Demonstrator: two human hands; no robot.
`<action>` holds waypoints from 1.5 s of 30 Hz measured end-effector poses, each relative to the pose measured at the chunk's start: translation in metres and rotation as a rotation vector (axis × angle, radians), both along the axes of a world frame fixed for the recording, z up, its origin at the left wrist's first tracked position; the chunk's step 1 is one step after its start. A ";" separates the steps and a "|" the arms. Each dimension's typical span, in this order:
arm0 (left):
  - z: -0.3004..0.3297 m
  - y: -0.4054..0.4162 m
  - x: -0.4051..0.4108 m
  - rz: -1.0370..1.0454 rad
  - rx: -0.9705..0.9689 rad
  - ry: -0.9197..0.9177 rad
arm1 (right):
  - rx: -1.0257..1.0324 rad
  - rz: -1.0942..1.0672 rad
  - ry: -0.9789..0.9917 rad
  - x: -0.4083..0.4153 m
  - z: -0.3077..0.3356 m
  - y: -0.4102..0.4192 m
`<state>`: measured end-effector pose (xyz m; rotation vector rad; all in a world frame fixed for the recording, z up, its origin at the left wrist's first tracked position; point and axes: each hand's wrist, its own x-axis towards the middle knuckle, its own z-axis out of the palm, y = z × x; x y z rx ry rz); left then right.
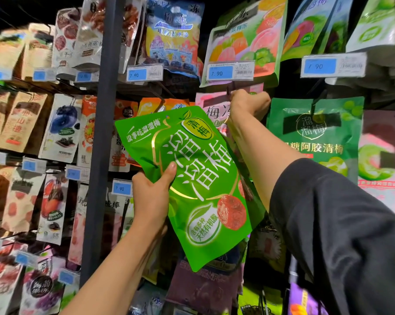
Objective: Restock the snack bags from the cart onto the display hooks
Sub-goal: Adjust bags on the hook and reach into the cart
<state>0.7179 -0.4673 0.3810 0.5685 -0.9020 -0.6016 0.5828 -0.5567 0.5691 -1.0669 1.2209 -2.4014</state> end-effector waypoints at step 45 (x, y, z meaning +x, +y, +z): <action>-0.088 0.050 -0.210 -0.841 0.059 -0.476 | 0.485 0.425 0.057 -0.252 -0.168 0.241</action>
